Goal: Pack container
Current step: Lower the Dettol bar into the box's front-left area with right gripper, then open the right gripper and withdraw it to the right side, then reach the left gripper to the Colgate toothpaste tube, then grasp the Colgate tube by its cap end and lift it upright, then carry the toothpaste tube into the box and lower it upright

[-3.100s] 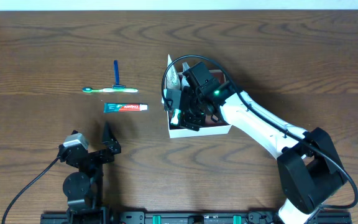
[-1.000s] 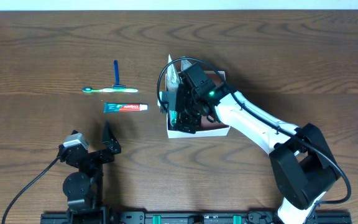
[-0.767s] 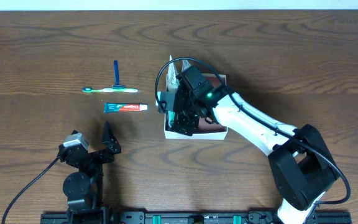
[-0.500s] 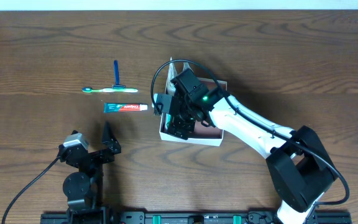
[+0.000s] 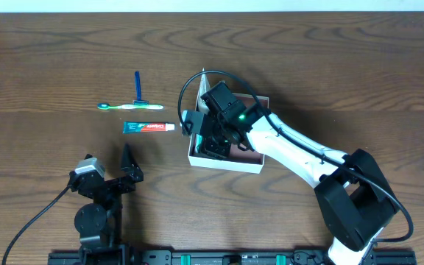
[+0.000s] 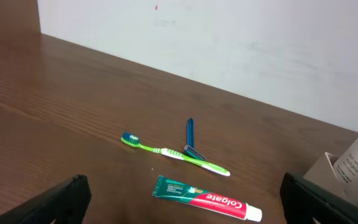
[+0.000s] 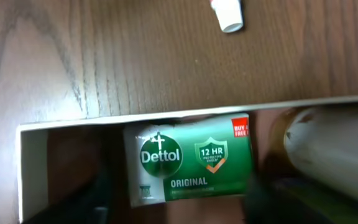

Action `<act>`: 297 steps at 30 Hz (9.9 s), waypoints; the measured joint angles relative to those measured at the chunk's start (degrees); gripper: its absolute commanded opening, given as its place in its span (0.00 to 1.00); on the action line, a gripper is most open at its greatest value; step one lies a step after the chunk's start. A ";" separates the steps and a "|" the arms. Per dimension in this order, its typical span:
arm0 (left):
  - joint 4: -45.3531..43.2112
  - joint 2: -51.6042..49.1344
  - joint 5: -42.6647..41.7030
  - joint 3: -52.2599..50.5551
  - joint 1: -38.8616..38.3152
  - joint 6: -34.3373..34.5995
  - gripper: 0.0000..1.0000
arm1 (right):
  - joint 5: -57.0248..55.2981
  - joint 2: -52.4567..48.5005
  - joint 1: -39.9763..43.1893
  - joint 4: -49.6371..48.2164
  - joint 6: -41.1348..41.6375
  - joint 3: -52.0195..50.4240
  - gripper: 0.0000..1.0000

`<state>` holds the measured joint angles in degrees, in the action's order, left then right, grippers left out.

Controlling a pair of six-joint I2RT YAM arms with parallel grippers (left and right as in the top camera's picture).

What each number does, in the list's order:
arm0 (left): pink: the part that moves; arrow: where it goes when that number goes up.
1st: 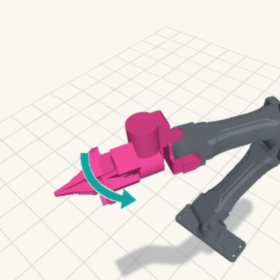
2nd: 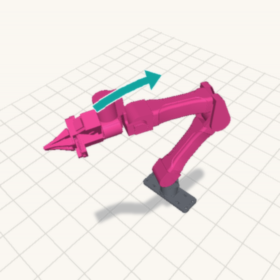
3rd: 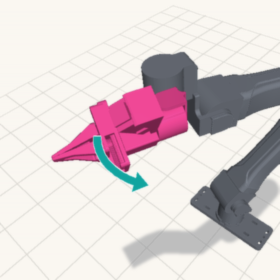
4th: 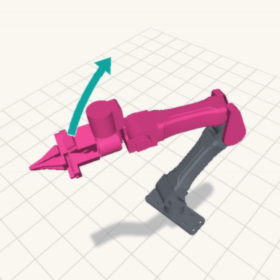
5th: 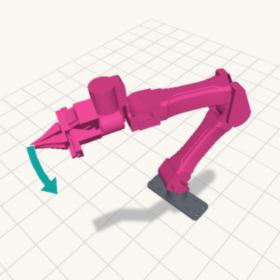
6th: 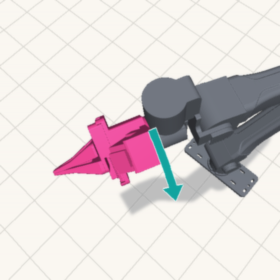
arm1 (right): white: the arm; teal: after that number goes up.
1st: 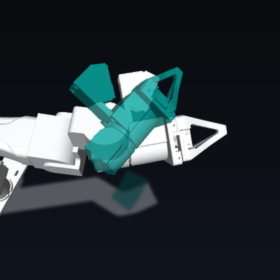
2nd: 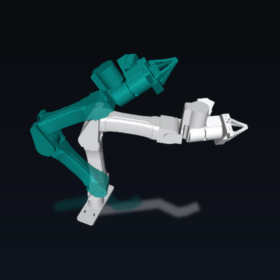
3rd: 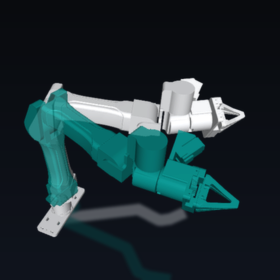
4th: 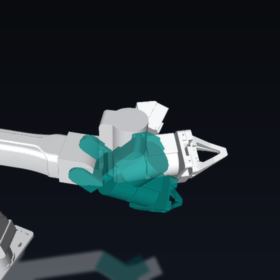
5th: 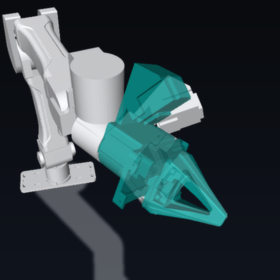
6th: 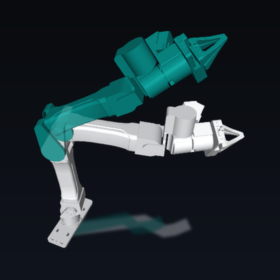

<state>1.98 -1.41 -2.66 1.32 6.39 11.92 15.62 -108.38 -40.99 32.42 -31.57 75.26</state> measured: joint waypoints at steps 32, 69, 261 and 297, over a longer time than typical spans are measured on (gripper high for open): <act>0.00 0.00 0.00 0.00 0.00 0.00 0.98 | -2.38 21.75 0.00 24.52 17.22 2.67 0.01; 0.00 0.00 0.00 0.00 0.00 0.00 0.98 | -15.52 20.76 0.00 13.53 28.46 -17.92 0.01; 25.81 -100.85 -13.49 56.52 -11.76 -18.18 0.13 | -20.13 17.77 54.99 17.57 44.17 -0.17 0.99; 10.60 -68.61 -9.77 56.52 -37.70 9.53 0.08 | -20.13 17.77 55.01 17.57 44.17 -0.20 0.99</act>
<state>12.58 -70.02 -12.43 57.84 -31.31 21.45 -4.51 -90.61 14.02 50.00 12.60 75.07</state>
